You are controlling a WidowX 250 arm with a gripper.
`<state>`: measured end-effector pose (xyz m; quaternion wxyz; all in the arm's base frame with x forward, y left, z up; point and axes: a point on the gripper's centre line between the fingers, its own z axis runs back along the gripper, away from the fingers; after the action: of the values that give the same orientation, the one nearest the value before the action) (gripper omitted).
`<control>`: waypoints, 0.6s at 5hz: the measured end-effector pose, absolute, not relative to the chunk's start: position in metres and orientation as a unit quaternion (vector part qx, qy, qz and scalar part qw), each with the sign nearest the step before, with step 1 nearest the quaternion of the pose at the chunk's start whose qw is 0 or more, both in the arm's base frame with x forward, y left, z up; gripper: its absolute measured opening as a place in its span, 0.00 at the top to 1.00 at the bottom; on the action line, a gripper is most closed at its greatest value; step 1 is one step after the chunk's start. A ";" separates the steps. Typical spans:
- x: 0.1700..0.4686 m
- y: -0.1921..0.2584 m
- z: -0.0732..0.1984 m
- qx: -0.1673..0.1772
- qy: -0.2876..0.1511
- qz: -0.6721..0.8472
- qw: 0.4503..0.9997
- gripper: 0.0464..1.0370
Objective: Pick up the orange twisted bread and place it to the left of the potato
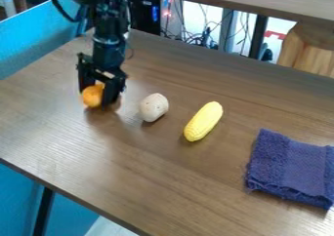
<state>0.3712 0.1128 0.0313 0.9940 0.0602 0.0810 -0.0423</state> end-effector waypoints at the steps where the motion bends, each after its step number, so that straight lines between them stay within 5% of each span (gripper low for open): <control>1: 0.376 0.108 0.025 0.027 0.053 -0.032 0.998 0.21; 3: 0.377 0.114 0.025 0.007 0.078 -0.022 0.997 0.03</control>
<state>0.3768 0.1144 0.0251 0.9967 0.0065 0.0785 -0.0215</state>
